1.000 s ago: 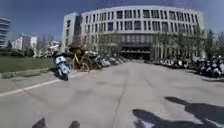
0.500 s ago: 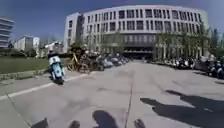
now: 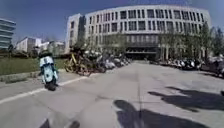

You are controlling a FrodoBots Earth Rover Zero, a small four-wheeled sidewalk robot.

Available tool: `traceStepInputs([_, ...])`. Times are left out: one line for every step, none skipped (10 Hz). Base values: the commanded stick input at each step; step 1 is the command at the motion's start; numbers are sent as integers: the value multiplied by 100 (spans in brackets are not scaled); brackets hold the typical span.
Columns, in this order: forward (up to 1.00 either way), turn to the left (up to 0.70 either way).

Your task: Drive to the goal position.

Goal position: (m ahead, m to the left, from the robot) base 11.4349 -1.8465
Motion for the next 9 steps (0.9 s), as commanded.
traceStepInputs([85,-34])
traceStepInputs([85,-34])
traceStepInputs([85,-34])
traceStepInputs([85,-34])
traceStepInputs([85,-22])
traceStepInputs([85,0])
traceStepInputs([85,0])
traceStepInputs([85,0])
traceStepInputs([85,-20])
